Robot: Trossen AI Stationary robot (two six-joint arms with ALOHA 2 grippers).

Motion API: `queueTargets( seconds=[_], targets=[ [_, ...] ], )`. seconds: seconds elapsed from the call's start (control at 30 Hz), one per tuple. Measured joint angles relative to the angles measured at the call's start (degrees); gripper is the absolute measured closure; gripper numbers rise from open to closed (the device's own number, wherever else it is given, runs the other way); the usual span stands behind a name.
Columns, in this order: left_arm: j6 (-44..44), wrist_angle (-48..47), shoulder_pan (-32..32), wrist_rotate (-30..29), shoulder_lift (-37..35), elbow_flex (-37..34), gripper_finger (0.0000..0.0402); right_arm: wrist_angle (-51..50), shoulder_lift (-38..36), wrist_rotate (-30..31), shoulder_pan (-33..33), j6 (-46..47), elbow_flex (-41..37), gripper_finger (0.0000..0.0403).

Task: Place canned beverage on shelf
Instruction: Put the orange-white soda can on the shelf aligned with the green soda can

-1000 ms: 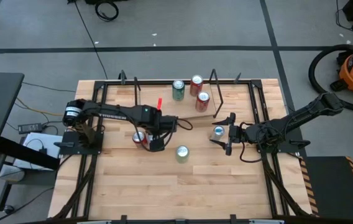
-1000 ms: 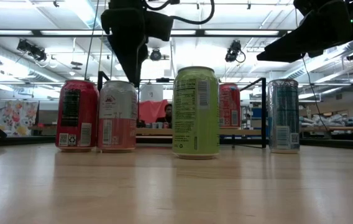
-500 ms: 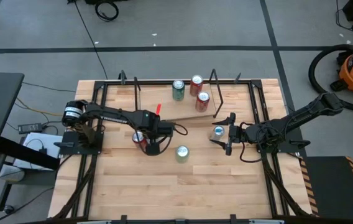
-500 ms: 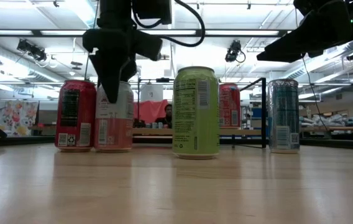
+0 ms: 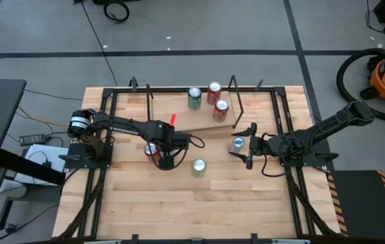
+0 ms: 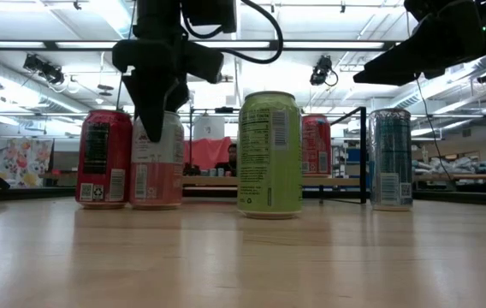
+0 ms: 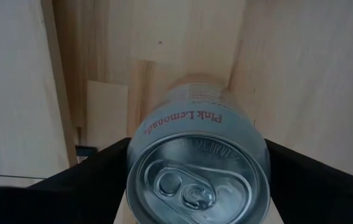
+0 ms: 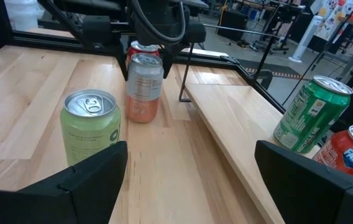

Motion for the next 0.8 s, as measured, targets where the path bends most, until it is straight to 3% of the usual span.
queueTargets(
  seconds=[0.33, 0.6, 0.8],
  targets=[
    [1.14, -0.34, 0.00, 0.21, 0.15, 0.74, 0.0089, 0.29, -0.01, 0.00, 0.00, -0.02, 0.00, 0.0039],
    [4.55, -0.57, 0.55, 0.65, 0.33, 8.70, 0.0089, 0.30, -0.01, 0.00, 0.00, -0.02, 0.00, 0.0039],
    [7.78, 0.51, 5.05, 0.02, 0.26, 13.66, 0.0089, 0.30, -0.01, 0.00, 0.00, -0.02, 0.00, 0.0039]
  ],
)
